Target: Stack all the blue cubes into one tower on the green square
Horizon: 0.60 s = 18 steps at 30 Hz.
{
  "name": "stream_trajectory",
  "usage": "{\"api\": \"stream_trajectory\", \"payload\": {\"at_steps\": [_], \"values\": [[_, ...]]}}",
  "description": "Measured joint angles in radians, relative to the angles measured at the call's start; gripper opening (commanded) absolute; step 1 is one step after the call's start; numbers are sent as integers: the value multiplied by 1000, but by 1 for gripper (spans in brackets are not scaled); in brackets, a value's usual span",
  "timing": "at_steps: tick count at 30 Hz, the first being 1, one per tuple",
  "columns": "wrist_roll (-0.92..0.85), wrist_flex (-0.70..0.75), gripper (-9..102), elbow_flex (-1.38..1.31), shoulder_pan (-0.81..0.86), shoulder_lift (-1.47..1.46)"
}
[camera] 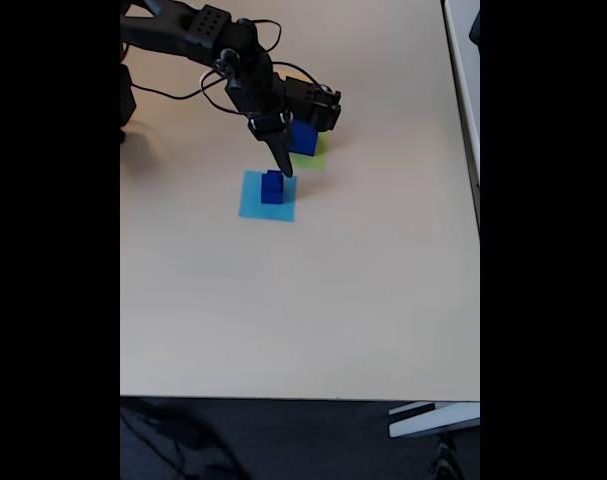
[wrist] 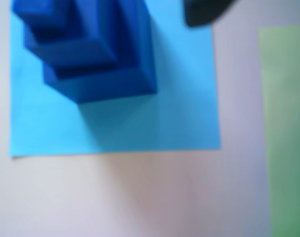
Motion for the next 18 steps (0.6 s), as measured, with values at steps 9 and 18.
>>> {"api": "stream_trajectory", "payload": {"at_steps": [9, 18], "values": [[-9, 9, 30, 48, 25, 0], [-9, 9, 26, 54, 31, 0]]}}
